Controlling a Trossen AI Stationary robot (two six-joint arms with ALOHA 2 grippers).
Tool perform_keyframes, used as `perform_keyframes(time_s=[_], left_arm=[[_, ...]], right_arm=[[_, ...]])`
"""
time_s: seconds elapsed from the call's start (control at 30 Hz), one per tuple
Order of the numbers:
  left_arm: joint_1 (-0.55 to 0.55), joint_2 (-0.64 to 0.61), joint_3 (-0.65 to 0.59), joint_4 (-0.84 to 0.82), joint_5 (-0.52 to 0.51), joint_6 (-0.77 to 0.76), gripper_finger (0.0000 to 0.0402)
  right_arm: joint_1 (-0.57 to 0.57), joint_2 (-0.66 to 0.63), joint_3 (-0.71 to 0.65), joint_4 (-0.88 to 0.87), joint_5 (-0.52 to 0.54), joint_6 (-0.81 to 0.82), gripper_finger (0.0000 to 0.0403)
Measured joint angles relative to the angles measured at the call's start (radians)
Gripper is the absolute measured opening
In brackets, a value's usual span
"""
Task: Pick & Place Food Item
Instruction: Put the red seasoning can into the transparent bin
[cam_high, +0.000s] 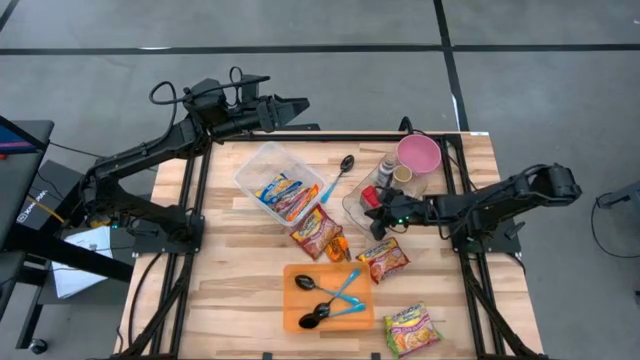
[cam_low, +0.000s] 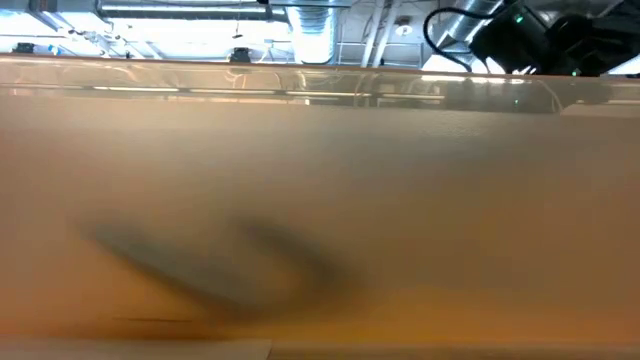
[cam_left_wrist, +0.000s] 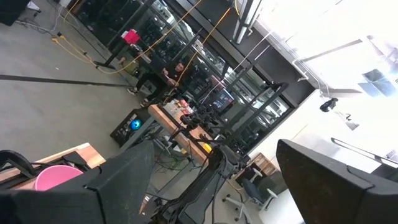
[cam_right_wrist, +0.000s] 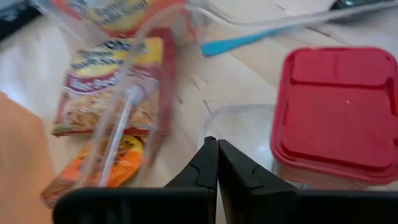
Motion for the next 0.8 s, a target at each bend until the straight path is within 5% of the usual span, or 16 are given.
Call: perform_keyframes(time_s=[0.8], left_arm=[[-0.022,0.000,0.000,0.000,0.002,0.000,0.0333]], right_arm=[[-0.071,0.151,0.120,-0.076,0.121,0.059,0.0000]])
